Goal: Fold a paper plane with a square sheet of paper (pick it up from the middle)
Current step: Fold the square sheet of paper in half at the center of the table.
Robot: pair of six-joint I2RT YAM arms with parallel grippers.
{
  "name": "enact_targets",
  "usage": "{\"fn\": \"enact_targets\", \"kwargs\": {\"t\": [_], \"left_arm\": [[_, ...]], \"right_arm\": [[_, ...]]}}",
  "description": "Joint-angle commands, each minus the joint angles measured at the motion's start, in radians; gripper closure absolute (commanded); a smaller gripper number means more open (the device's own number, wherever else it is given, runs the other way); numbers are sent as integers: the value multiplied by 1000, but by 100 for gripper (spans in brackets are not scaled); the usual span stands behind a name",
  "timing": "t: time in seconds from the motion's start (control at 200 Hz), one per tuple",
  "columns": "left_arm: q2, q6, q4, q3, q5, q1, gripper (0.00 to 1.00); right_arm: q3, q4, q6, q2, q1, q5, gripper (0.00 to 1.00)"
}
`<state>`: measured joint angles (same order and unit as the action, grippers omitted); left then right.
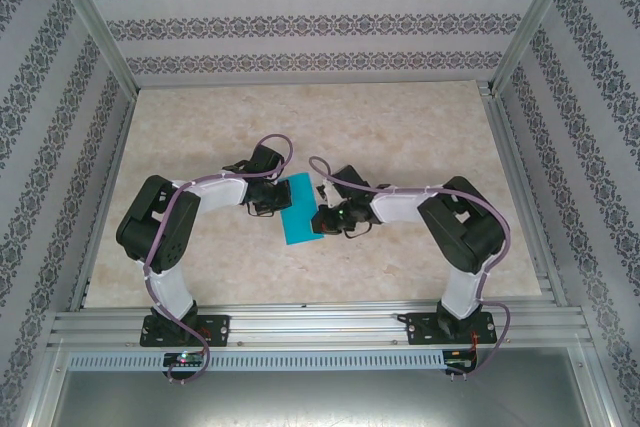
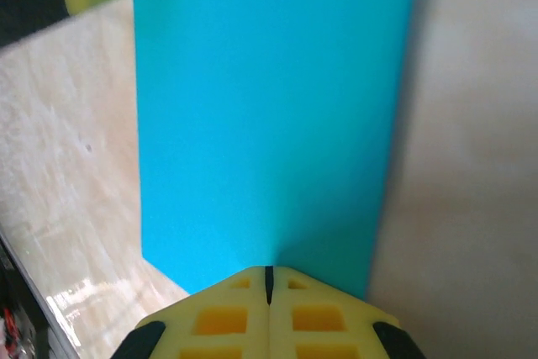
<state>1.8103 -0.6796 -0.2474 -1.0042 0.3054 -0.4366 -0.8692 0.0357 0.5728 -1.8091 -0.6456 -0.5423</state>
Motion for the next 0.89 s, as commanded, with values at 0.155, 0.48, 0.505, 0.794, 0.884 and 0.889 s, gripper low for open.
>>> {"fn": "enact_targets", "kwargs": {"t": [0.155, 0.48, 0.505, 0.794, 0.884, 0.889], "left_arm": [[68, 13, -133, 35, -43, 7, 100], [-67, 28, 3, -29, 171, 3, 88], [-75, 23, 20, -34, 189, 2, 85], [18, -17, 105, -118, 285, -12, 84], [81, -4, 81, -173, 278, -23, 92], [84, -3, 80, -176, 278, -23, 93]], "right_arm": [[144, 117, -45, 137, 59, -34, 100], [52, -12, 71, 188, 83, -6, 100], [45, -20, 78, 177, 83, -1, 100], [-5, -151, 186, 37, 87, -1, 100], [-15, -155, 201, 13, 87, 4, 100], [-15, -155, 202, 12, 87, 5, 100]]}}
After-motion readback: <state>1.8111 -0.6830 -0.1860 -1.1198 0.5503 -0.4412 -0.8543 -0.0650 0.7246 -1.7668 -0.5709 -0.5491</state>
